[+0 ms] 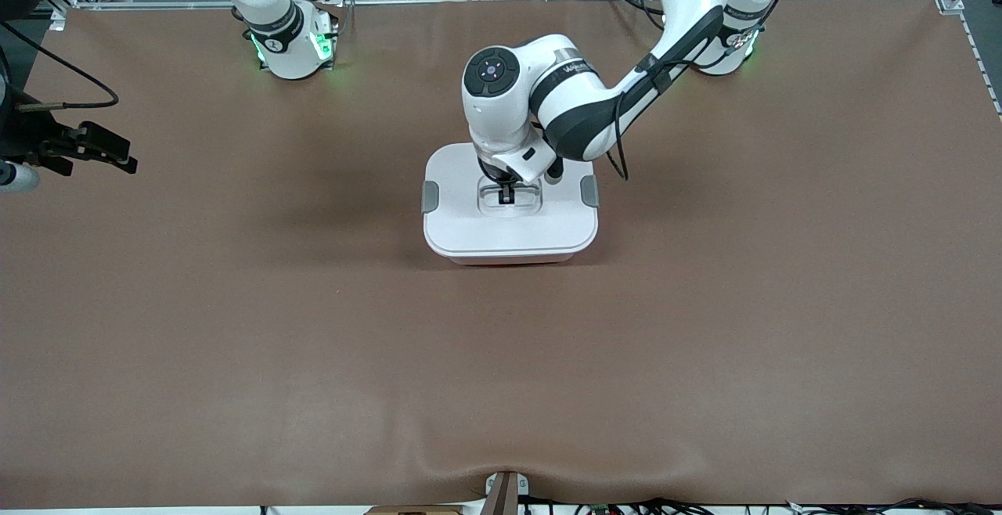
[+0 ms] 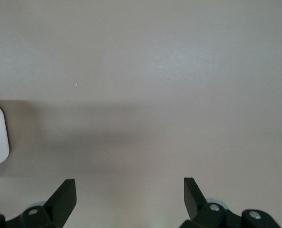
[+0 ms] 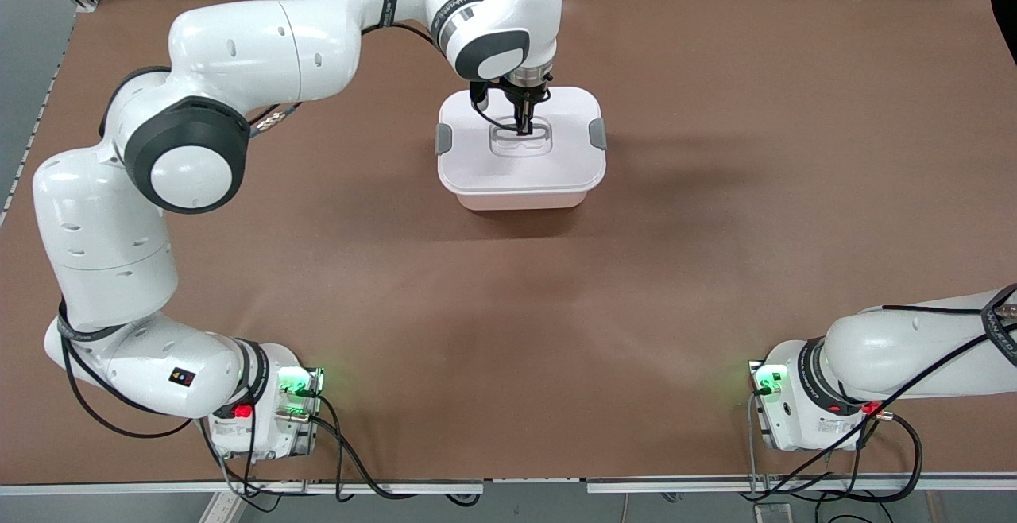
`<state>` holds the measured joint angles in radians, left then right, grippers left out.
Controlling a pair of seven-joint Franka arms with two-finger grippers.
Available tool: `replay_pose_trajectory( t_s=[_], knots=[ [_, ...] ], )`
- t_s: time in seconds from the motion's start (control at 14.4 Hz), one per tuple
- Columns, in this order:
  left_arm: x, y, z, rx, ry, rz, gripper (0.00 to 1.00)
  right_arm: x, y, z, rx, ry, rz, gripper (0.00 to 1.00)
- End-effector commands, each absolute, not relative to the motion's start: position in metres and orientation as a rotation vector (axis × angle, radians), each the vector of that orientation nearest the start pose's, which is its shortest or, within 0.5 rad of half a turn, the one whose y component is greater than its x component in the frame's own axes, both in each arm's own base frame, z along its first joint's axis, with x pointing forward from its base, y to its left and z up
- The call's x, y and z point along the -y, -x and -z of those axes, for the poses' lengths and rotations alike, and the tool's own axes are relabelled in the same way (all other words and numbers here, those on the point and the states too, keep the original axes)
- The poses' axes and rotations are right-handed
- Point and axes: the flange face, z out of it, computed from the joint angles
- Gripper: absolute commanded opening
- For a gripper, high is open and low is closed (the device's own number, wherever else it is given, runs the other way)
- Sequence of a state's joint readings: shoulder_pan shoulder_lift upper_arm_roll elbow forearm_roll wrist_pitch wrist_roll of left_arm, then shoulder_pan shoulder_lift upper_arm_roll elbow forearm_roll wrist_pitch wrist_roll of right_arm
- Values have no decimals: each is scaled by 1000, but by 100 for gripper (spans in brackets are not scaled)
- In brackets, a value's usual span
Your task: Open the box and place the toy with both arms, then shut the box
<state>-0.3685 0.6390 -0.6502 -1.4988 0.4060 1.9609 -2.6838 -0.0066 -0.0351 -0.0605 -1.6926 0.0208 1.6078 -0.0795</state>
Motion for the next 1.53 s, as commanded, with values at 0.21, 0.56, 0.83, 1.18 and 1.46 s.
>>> replay_pose_trajectory(
  t_s=[0.21,0.56,0.83,1.18,1.46],
  knots=[
    [536,-450,-340,-2271,-2217,-27,0,27,-541,-599,15,3120,-53,100],
    [535,-451,-338,-2248,-2239,-47,11,19,-538,-632,41,3129,-40,100],
    [529,-457,-361,-2159,-2291,-65,100,18,-537,-632,-16,3138,-48,100],
    [512,-476,-416,-2051,-2357,-100,100,19,-537,-632,-22,3143,-51,100],
    [476,-500,-462,-2047,-2415,-155,100,19,-536,-631,-24,3142,-65,100]
  ],
)
